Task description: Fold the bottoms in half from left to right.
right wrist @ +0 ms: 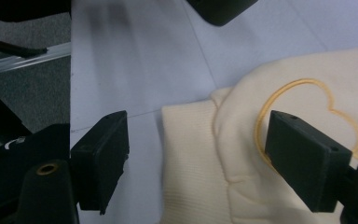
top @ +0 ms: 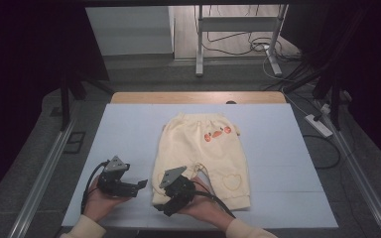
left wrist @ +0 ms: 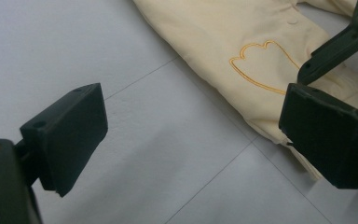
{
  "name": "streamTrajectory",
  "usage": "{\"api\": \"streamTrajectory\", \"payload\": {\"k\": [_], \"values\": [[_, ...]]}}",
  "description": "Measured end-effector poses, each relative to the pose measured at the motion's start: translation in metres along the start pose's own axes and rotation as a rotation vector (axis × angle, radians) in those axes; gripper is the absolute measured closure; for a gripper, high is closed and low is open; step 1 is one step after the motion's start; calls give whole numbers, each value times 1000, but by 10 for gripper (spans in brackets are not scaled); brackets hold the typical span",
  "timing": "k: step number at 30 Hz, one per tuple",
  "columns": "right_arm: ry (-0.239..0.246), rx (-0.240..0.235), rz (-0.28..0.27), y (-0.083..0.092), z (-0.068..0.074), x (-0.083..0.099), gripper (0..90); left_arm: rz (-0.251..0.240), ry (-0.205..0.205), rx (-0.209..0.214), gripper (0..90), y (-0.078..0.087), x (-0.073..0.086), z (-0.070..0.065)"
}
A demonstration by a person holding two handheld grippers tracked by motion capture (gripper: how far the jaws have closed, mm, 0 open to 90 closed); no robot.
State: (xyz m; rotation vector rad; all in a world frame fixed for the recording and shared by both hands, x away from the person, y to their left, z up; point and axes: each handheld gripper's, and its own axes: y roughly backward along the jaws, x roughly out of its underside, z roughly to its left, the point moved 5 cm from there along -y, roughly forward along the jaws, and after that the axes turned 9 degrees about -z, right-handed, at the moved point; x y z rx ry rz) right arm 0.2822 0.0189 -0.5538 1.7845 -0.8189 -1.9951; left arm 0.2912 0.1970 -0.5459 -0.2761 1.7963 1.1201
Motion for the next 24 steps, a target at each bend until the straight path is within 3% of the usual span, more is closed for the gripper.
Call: {"api": "streamTrajectory", "payload": {"k": [6, 13, 24], "values": [[0, -11, 27, -11, 4, 4, 222, 2, 0, -1, 78, 0, 0, 0], [13, 22, 54, -16, 5, 8, 241, 4, 0, -2, 79, 0, 0, 1], [67, 95, 64, -13, 2, 9, 439, 2, 1, -2, 79, 1, 0, 1]]}}
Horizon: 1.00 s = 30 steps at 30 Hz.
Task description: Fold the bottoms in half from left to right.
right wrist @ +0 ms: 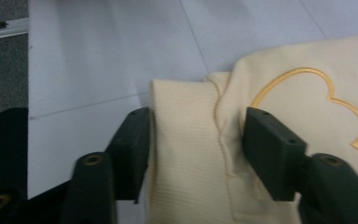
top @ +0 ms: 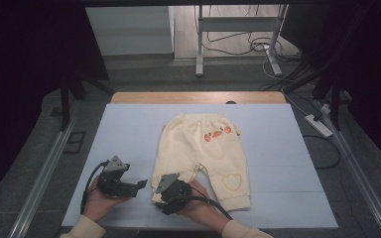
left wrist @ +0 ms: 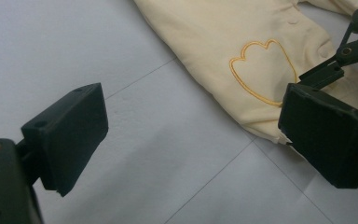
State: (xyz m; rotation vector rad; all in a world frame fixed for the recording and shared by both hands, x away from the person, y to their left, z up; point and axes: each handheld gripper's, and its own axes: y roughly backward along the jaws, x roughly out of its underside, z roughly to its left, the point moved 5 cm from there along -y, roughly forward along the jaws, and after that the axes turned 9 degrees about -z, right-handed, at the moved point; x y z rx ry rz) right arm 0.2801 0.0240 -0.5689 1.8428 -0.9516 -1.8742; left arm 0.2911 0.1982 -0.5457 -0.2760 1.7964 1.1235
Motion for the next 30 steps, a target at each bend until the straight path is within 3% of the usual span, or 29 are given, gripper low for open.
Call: {"api": "streamTrajectory", "payload": {"k": [4, 11, 25, 30], "values": [[5, 7, 8, 4, -6, 1, 596, 1, 0, 0, 79, -1, 0, 0], [-12, -14, -8, 11, -11, 1, 713, -7, 2, 3, 85, 0, -1, 0], [-67, -83, -22, 19, -17, 1, 736, -33, 24, -2, 88, -6, -15, 6], [-69, -90, -24, 19, -16, 2, 737, -26, 7, -10, 92, -14, -23, 8]]}}
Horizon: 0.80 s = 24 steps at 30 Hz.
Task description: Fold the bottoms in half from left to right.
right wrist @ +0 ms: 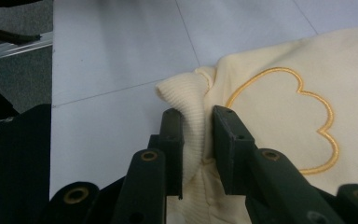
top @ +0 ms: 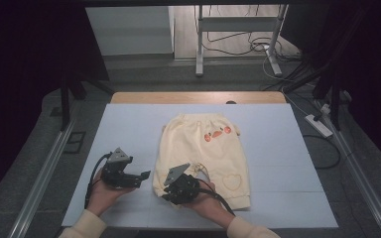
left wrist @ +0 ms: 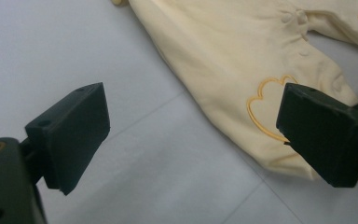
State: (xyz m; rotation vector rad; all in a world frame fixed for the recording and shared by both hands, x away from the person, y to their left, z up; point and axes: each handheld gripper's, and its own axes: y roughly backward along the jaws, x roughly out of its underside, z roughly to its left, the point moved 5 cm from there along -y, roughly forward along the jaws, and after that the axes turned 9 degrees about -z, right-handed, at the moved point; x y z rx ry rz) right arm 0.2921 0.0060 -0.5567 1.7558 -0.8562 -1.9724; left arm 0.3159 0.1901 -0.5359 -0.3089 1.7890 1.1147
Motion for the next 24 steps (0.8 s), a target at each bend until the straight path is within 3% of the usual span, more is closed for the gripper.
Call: {"api": "streamTrajectory", "payload": {"k": [24], "values": [[7, 3, 10, -1, 1, 1, 738, 20, -50, 11, 124, -48, -50, 20]]}}
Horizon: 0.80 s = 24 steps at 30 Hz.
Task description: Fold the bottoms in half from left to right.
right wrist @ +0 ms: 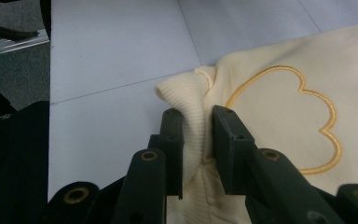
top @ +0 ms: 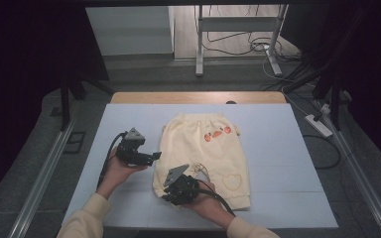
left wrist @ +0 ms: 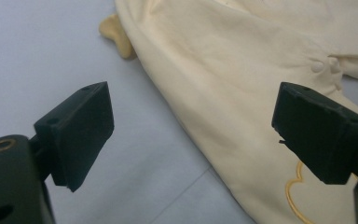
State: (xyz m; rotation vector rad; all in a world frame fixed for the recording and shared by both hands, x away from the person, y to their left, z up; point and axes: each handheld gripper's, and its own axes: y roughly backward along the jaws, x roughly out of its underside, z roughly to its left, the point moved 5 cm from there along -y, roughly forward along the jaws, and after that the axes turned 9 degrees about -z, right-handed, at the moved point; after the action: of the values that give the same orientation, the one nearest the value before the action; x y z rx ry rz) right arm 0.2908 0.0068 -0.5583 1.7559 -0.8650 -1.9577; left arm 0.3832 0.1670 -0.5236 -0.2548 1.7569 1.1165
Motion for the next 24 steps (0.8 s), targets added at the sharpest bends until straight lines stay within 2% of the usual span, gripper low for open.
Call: {"api": "streamTrajectory", "payload": {"k": [7, 10, 19, 24], "values": [[2, 0, 1, 0, 0, 0, 738, -17, 15, 5, 130, -11, -15, 9], [0, -1, 0, 0, 0, 0, 738, -2, 12, 6, 133, -16, -16, 12], [4, 3, 8, 1, 0, 0, 738, -3, 34, 18, 150, -27, -22, 16], [-14, -1, 2, 1, 0, 0, 738, 0, 38, 22, 152, -38, -30, 20]]}}
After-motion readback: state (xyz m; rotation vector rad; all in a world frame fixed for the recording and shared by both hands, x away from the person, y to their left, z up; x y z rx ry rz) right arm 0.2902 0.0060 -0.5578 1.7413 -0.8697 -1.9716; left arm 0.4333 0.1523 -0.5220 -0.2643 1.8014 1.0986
